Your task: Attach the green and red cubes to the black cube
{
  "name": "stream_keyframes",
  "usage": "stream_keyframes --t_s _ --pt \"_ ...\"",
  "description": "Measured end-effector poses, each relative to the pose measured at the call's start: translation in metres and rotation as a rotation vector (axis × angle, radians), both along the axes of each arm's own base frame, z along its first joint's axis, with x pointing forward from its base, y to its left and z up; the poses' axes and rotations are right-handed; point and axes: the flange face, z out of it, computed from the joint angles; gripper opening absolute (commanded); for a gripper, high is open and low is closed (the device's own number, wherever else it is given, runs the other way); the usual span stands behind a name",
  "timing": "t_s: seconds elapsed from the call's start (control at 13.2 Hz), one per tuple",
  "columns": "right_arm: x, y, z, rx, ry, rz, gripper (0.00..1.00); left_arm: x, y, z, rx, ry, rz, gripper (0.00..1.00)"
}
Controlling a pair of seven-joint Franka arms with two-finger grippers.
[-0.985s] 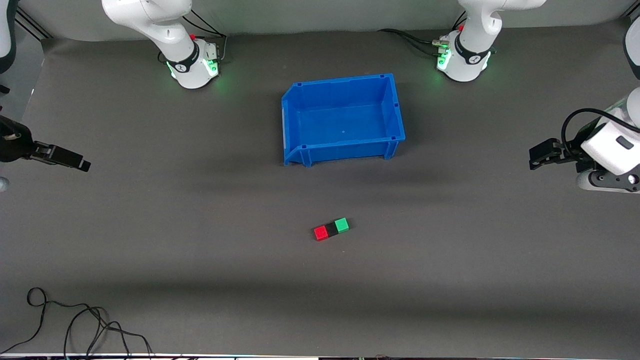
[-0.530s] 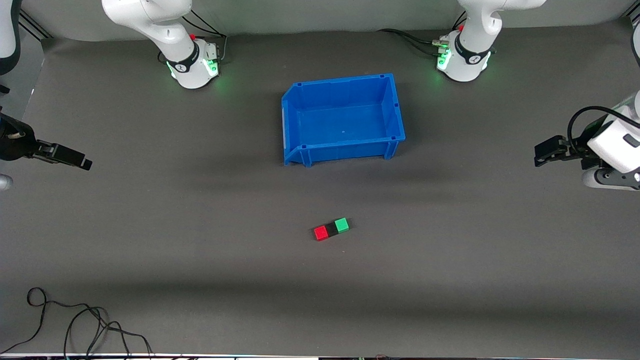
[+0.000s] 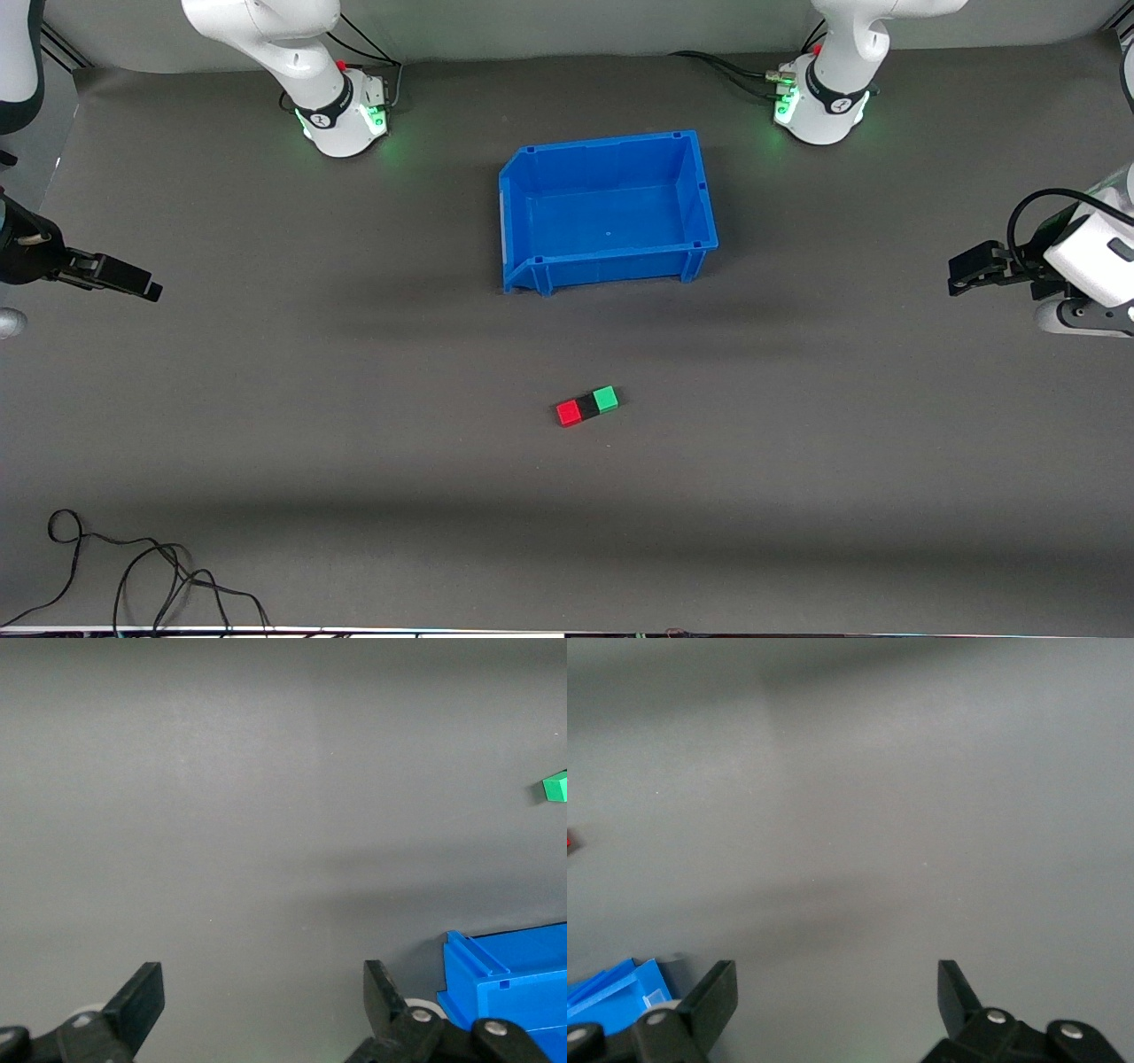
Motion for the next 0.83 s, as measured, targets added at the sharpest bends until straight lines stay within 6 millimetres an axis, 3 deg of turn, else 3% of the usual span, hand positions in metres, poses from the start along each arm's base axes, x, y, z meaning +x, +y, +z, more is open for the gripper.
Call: stream_keyframes --t_s 0.83 --pt "-0.0004 0.0042 0.0015 -0.004 -0.004 0.009 1.00 0.0000 -0.0002 0.0000 0.000 0.000 0.004 1.00"
